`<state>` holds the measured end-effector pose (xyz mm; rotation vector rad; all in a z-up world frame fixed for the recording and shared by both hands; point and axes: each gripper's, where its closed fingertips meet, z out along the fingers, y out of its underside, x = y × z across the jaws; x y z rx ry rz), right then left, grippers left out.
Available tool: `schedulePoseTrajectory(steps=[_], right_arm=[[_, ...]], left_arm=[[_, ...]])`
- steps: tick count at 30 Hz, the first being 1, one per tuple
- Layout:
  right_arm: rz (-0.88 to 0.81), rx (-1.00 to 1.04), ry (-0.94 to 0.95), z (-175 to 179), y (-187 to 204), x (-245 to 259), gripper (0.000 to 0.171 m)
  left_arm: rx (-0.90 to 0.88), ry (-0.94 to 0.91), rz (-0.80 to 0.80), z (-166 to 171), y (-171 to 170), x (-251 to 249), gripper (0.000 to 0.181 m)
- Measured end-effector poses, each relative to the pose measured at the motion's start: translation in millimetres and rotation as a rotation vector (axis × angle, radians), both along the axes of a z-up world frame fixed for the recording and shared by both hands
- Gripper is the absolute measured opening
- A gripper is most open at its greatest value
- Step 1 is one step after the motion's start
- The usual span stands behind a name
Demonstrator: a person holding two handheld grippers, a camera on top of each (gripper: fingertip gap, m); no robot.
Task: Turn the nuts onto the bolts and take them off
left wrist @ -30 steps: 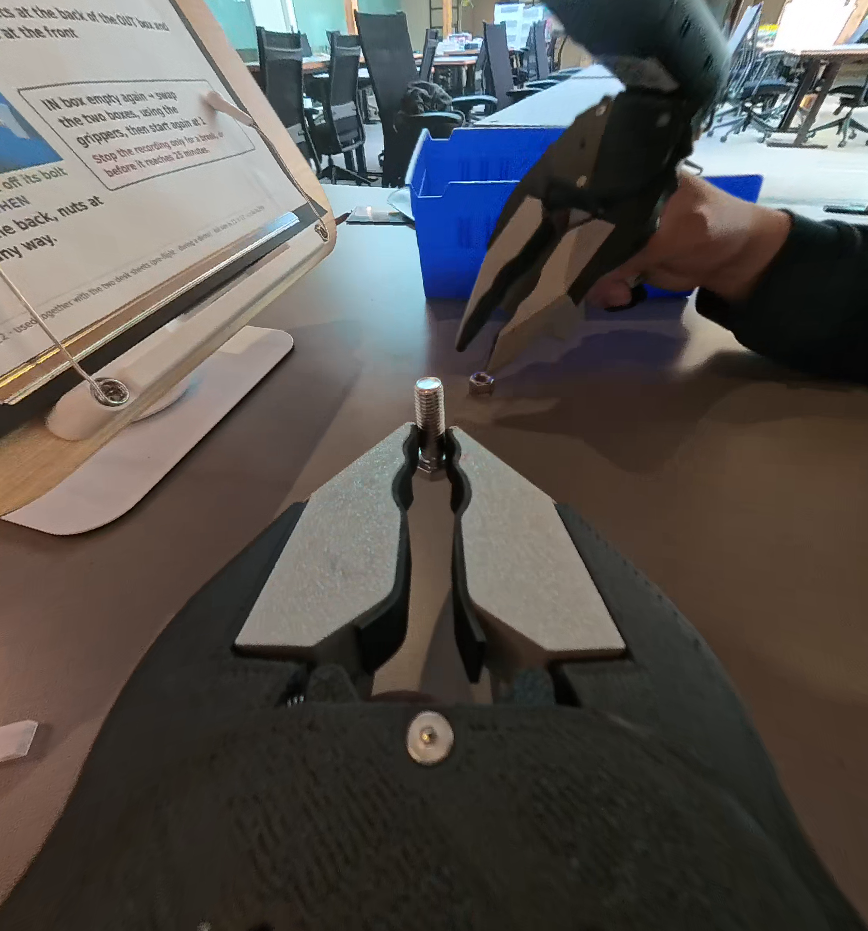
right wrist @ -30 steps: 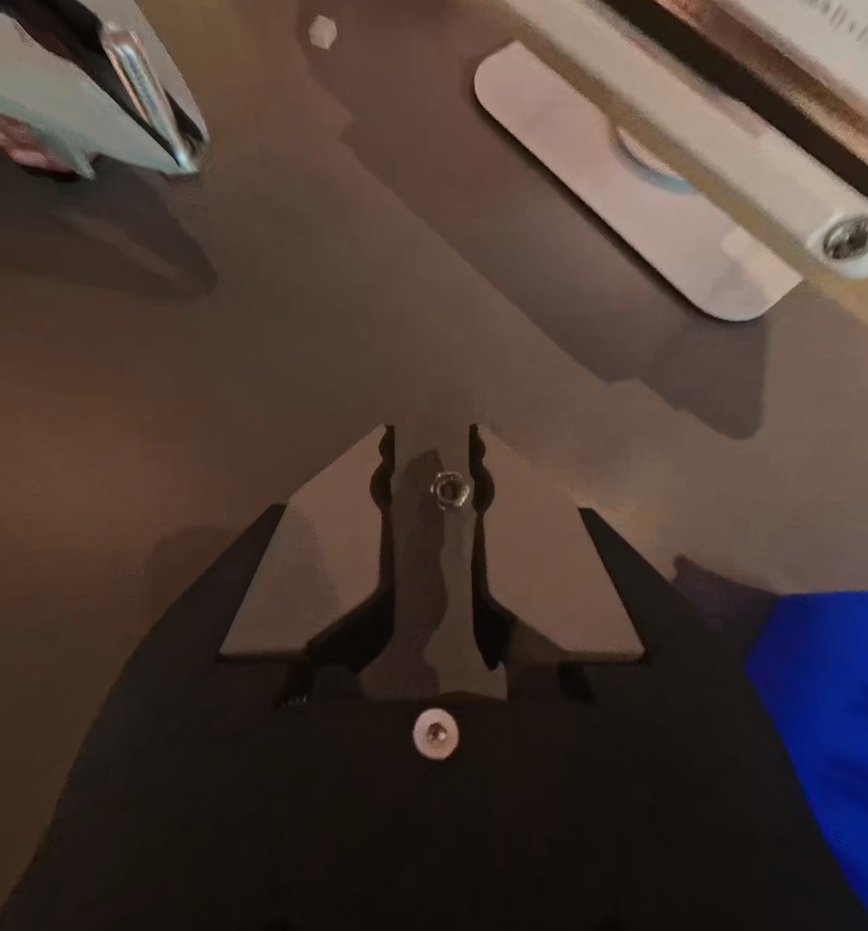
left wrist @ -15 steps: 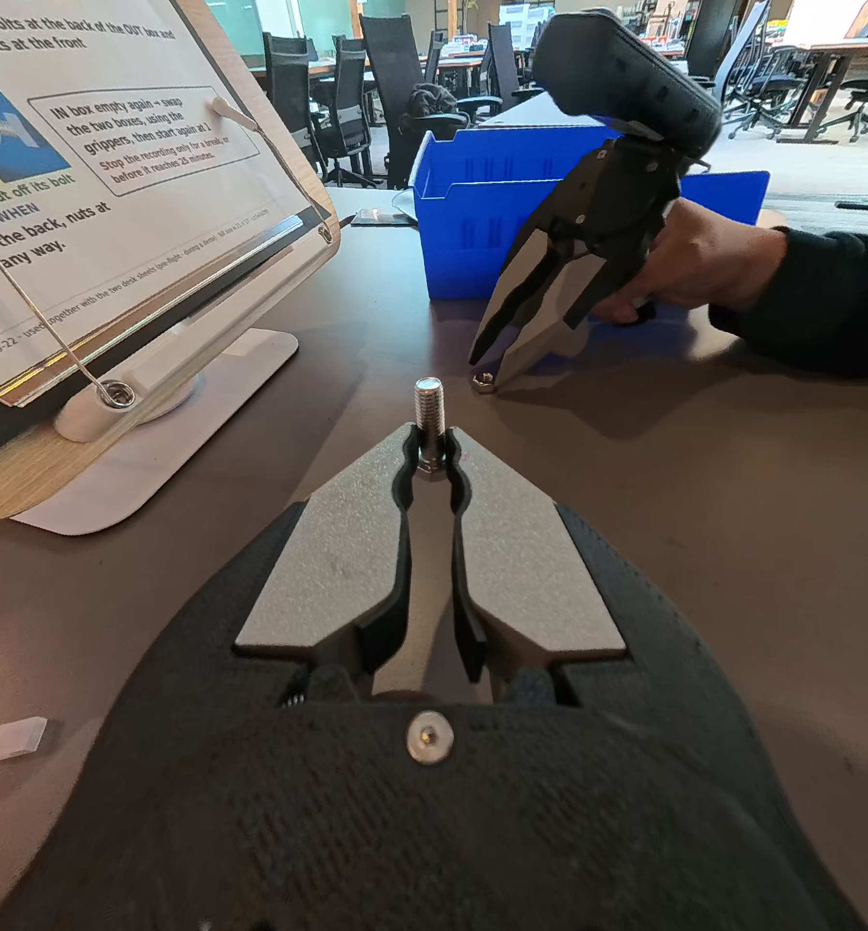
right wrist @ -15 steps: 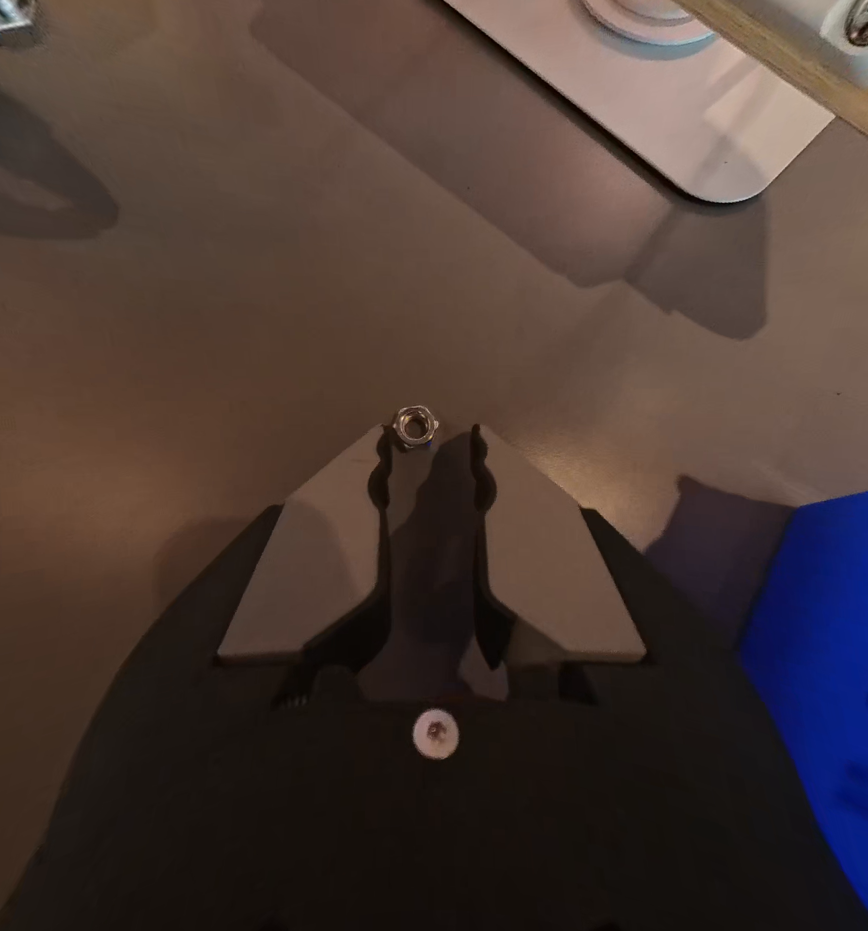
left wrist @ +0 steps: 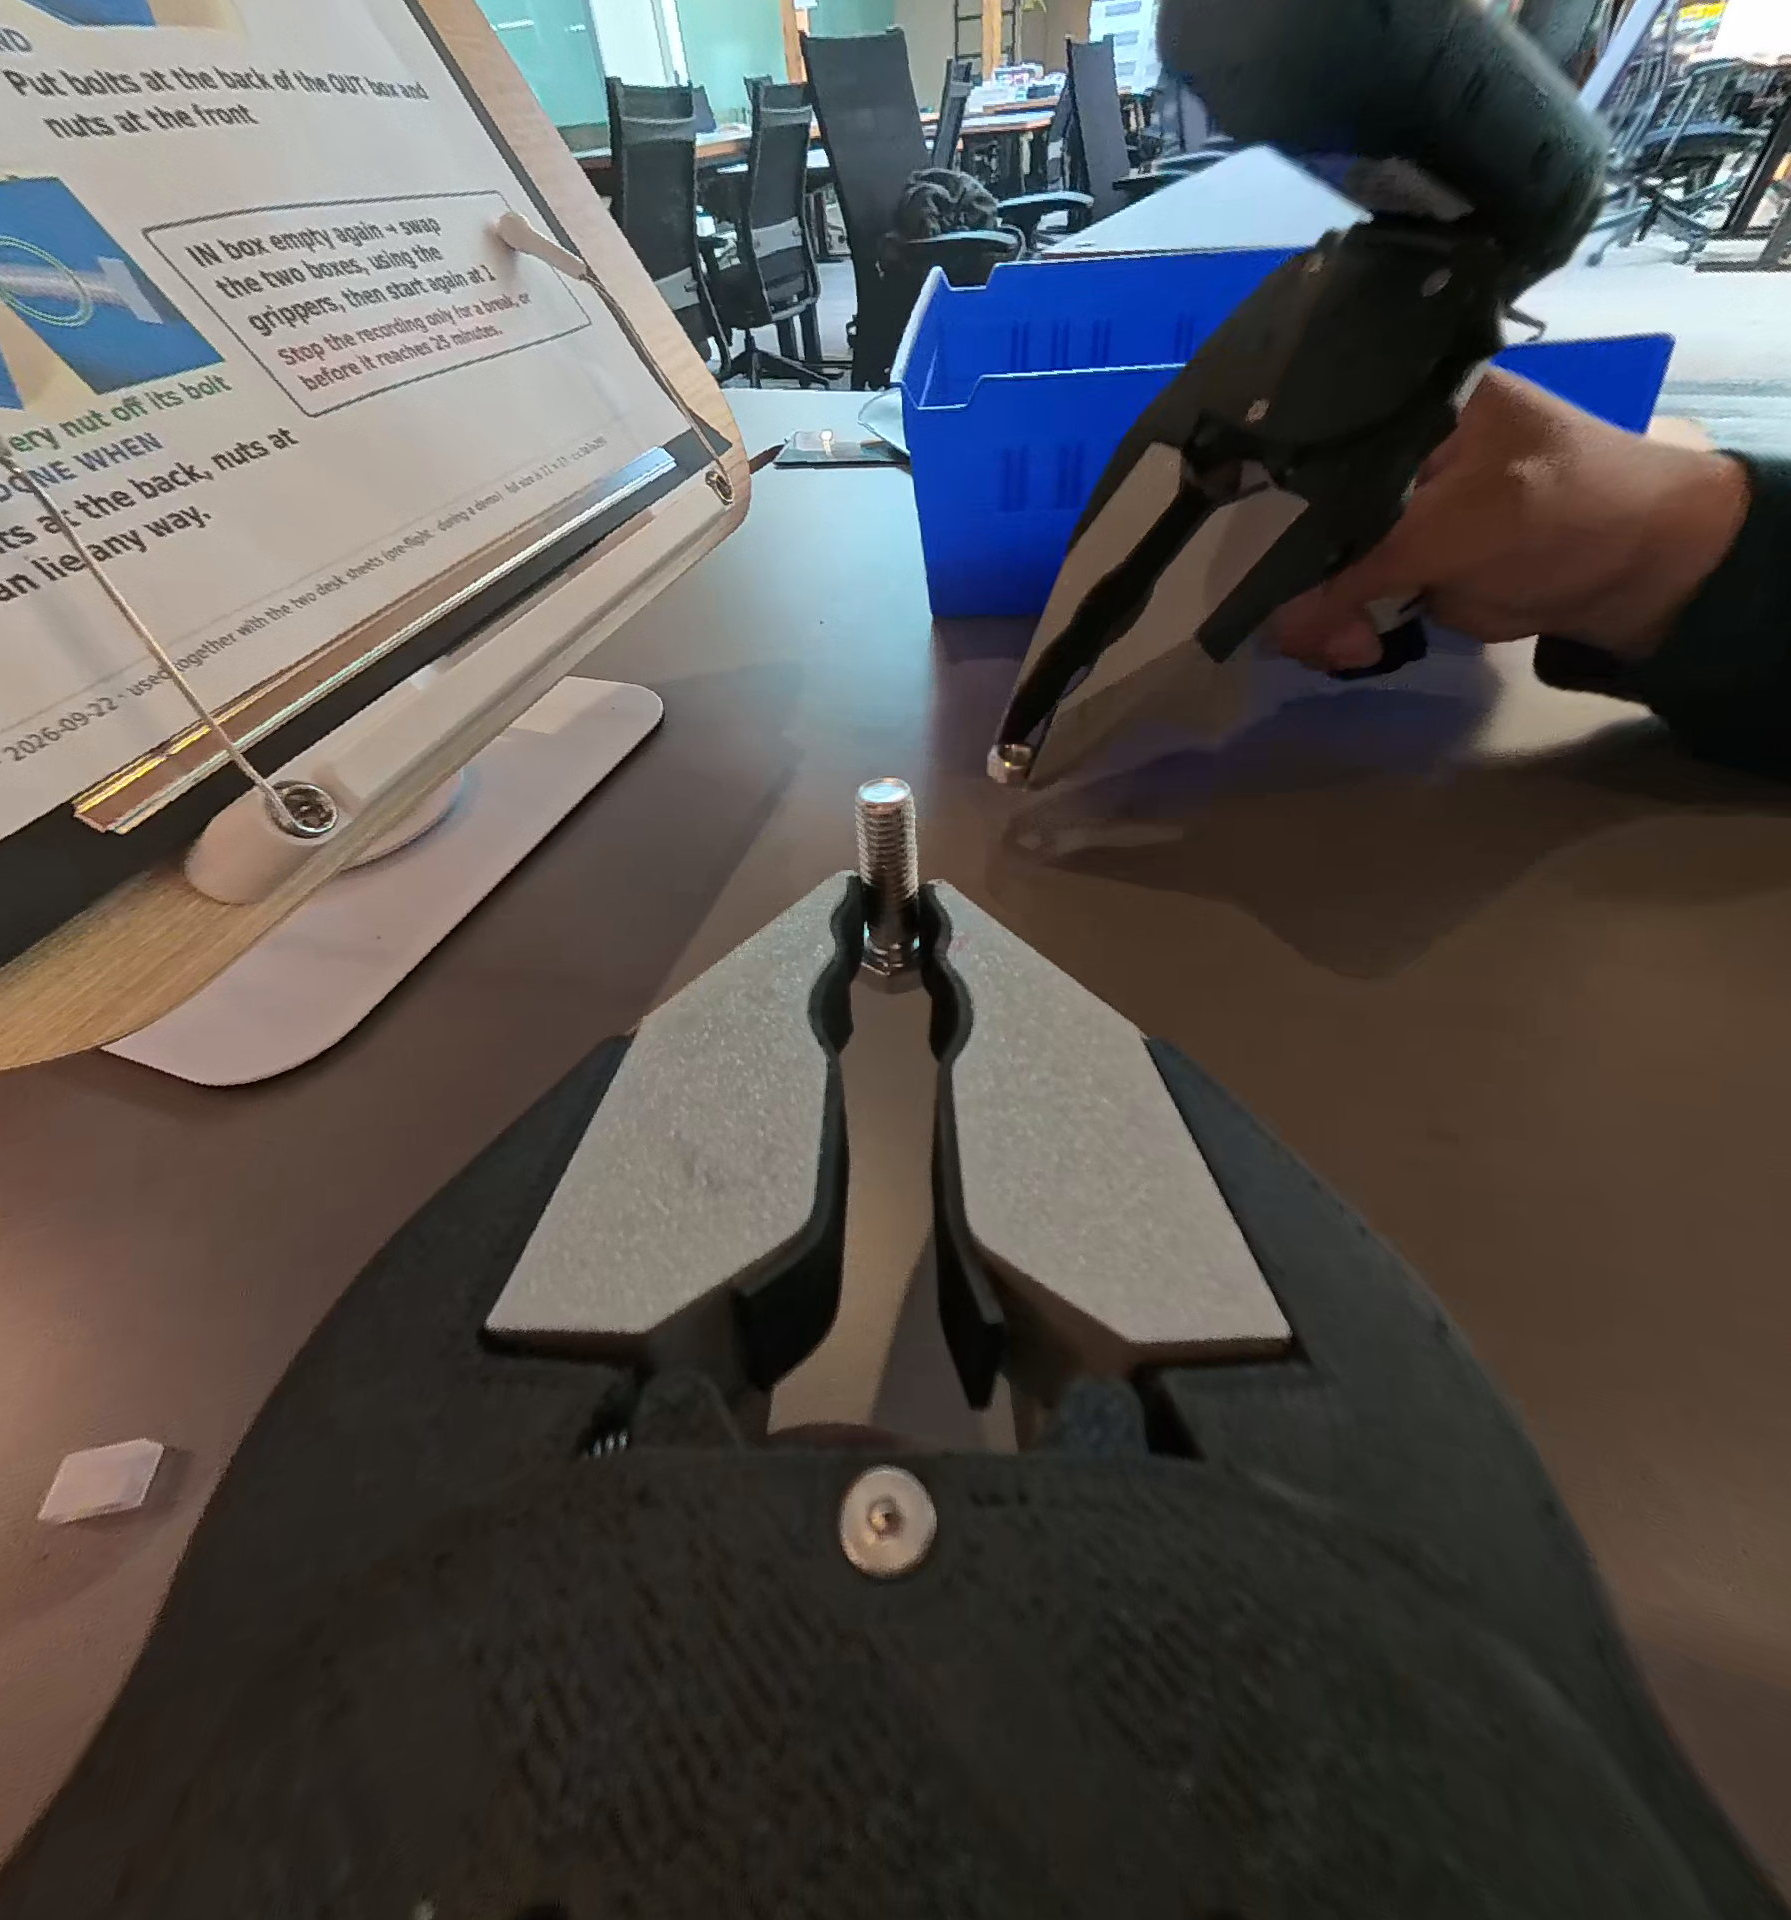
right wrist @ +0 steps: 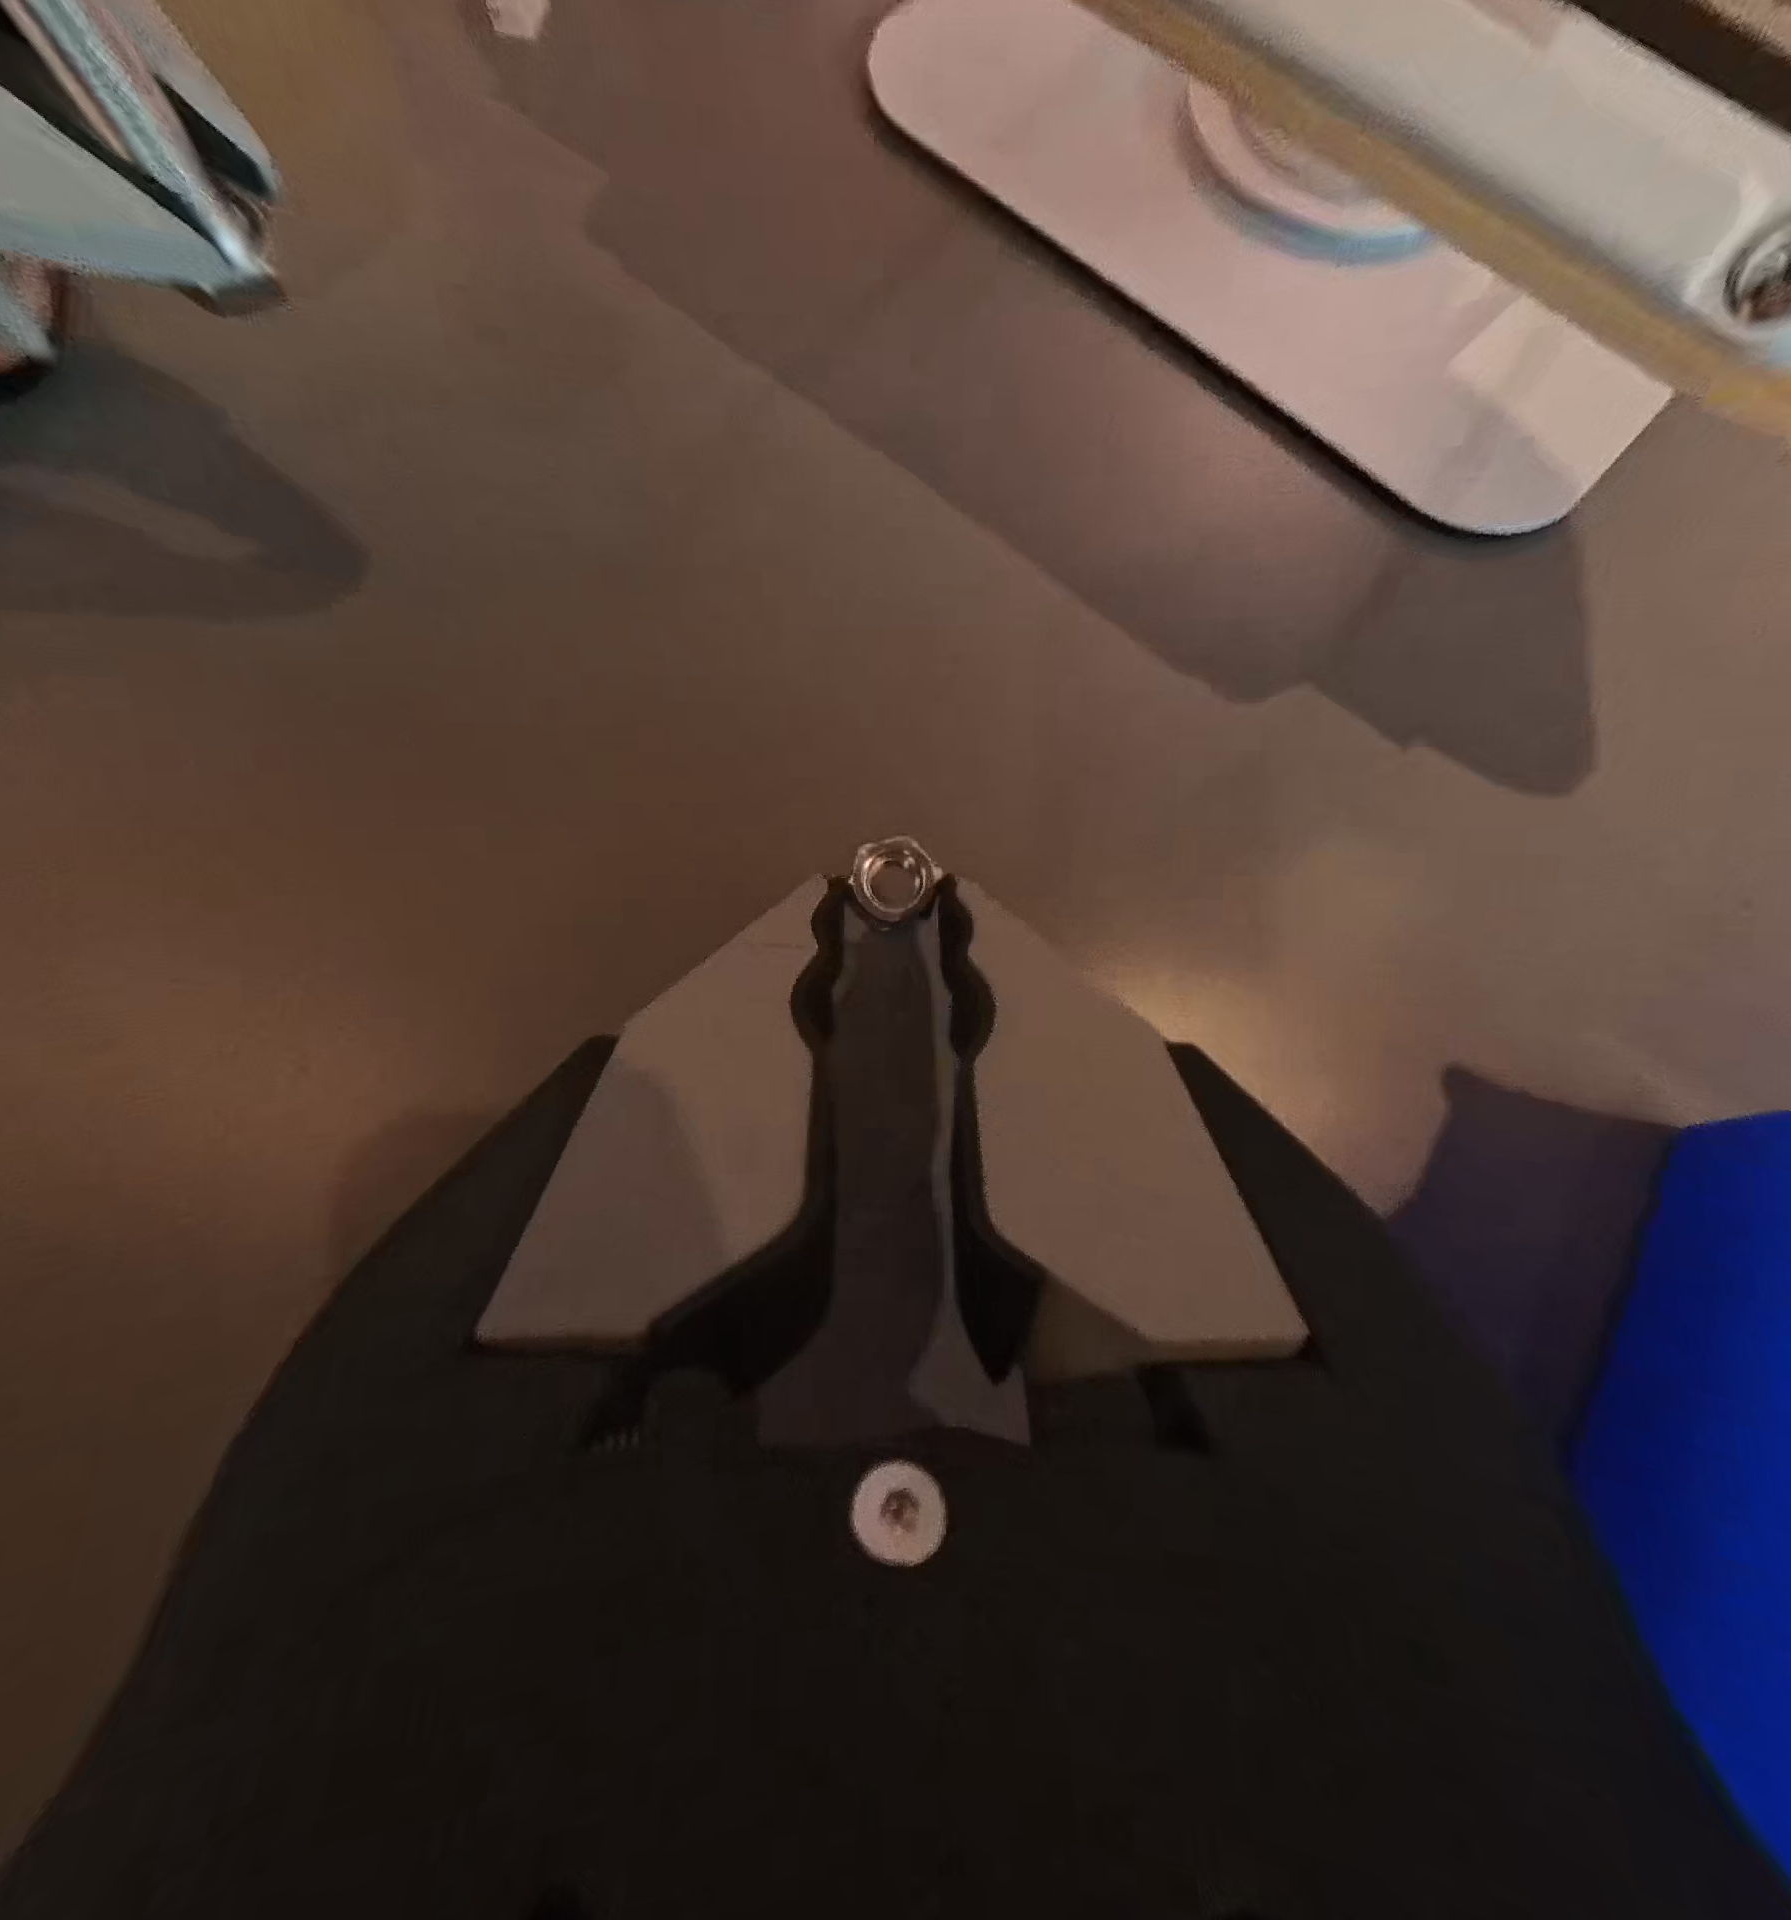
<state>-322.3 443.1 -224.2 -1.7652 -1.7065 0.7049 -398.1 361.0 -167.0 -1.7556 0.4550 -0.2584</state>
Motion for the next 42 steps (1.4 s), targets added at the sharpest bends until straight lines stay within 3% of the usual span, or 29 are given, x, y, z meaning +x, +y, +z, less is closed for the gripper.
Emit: schedulePoseTrajectory(steps=[10,22,42], right_arm=[[0.265,0.007,0.074,87.4,-53.9,-84.9,0.015],[0.491,-0.05,-0.053,83.2,-82.1,-110.0,0.014],[0.538,-0.051,-0.077,82.8,-88.6,-104.6,0.015]], left_arm=[[0.013,-0.017,0.083,2.6,3.5,-18.6,0.007],[-0.038,-0.002,0.106,-5.3,5.6,-20.9,0.008],[-0.033,0.0,0.117,-4.6,5.8,-22.3,0.008]])
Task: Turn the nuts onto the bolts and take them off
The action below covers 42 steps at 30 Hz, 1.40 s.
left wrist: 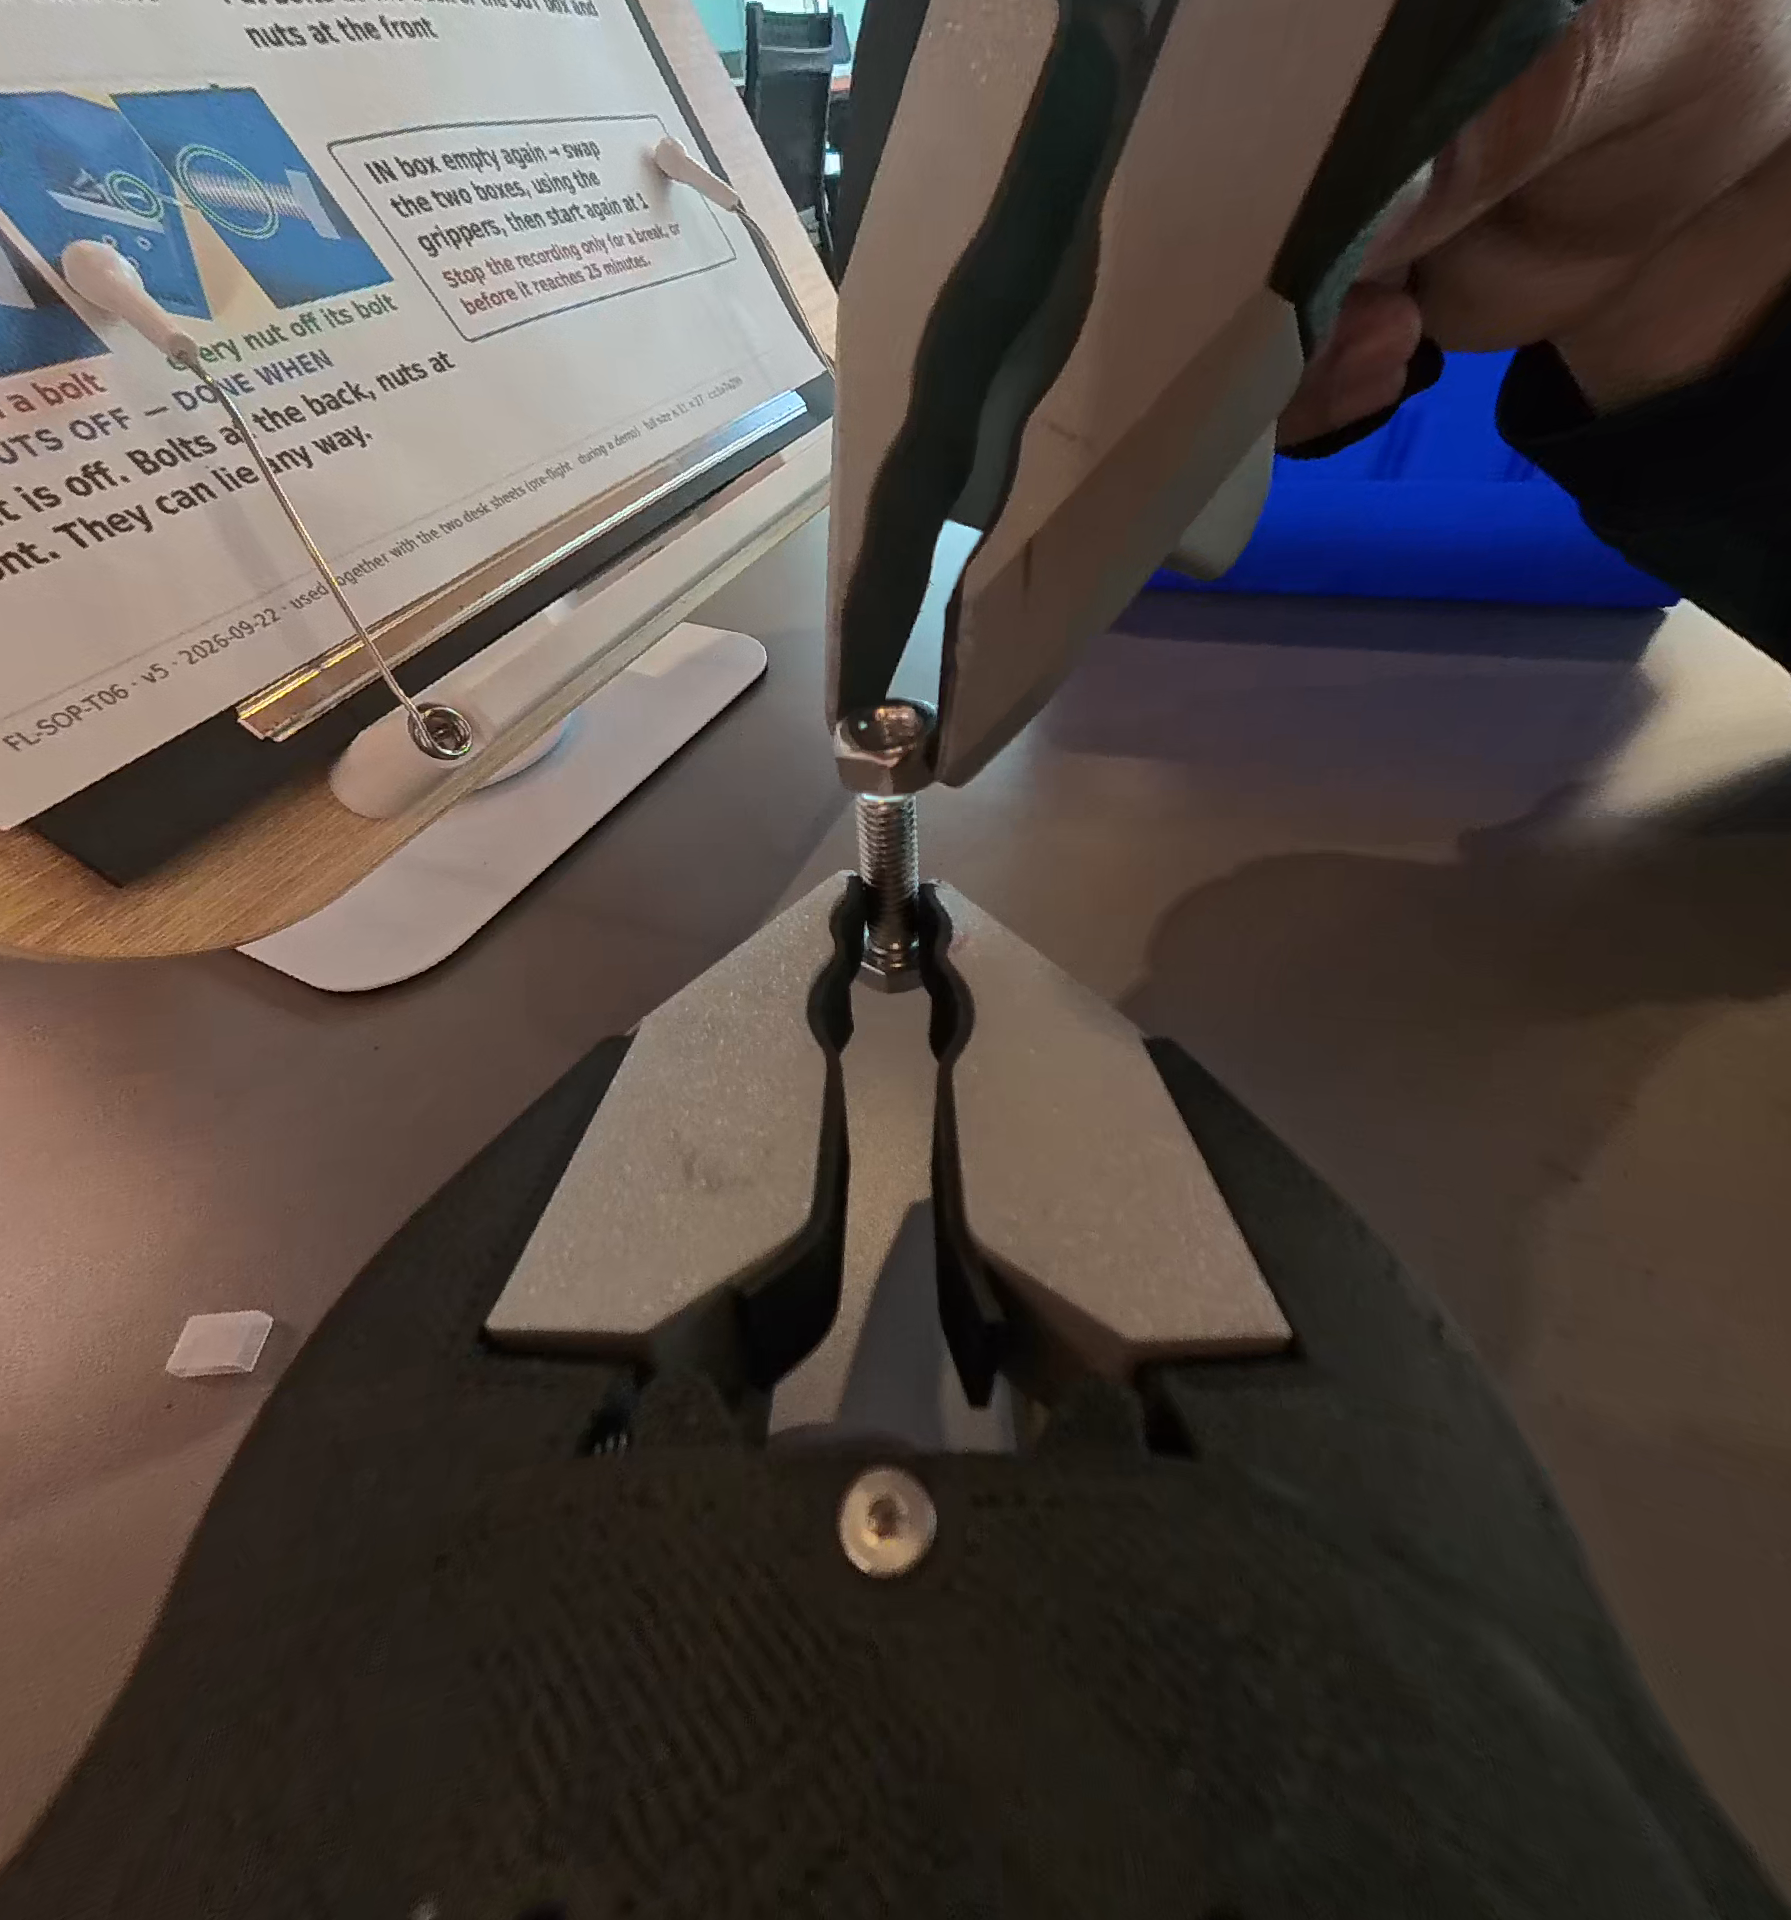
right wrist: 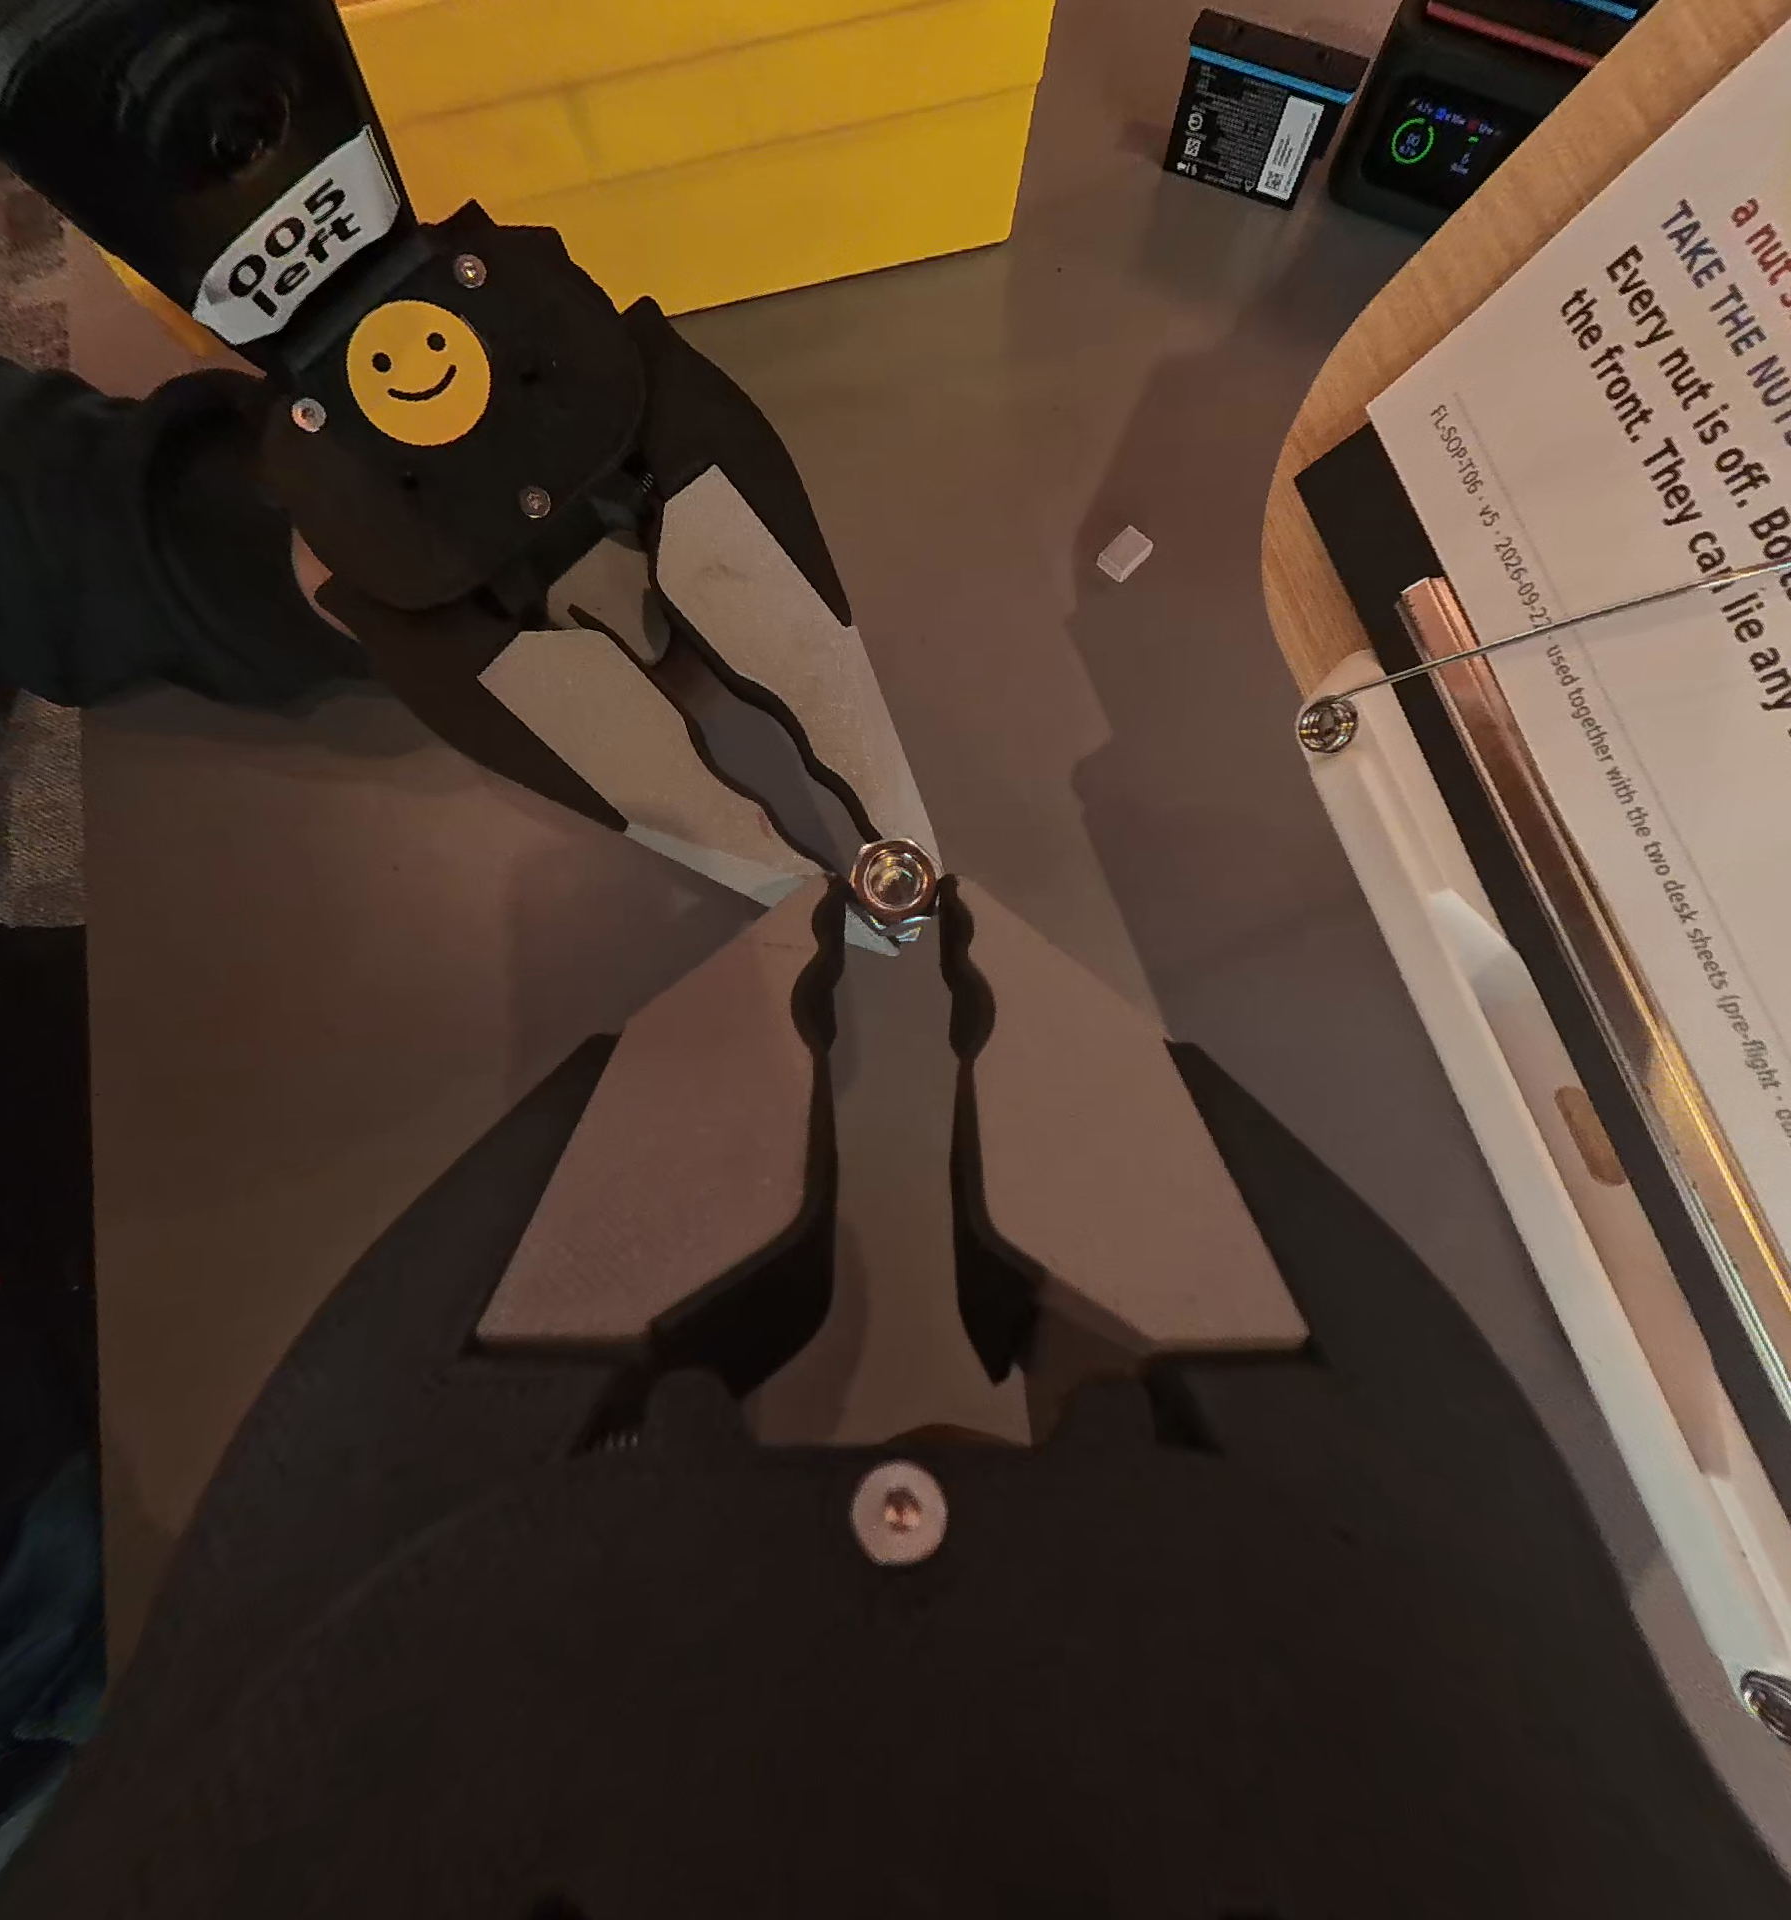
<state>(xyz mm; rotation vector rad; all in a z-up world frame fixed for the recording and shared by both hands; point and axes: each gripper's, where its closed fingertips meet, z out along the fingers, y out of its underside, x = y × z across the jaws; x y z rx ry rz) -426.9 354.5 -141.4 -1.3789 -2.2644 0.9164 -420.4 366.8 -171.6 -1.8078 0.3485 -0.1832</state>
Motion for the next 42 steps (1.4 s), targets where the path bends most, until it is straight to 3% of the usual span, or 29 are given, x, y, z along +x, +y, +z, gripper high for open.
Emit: schedulePoseTrajectory(steps=[23,42], right_arm=[[-0.007,0.014,-0.002,-5.5,0.2,-2.2,0.014],[-0.128,-0.01,0.015,-5.5,3.1,-14.3,0.014]], left_arm=[[0.011,0.005,0.018,1.7,0.3,-0.8,0.007],[0.016,0.037,0.132,1.5,4.1,-14.1,0.007]])
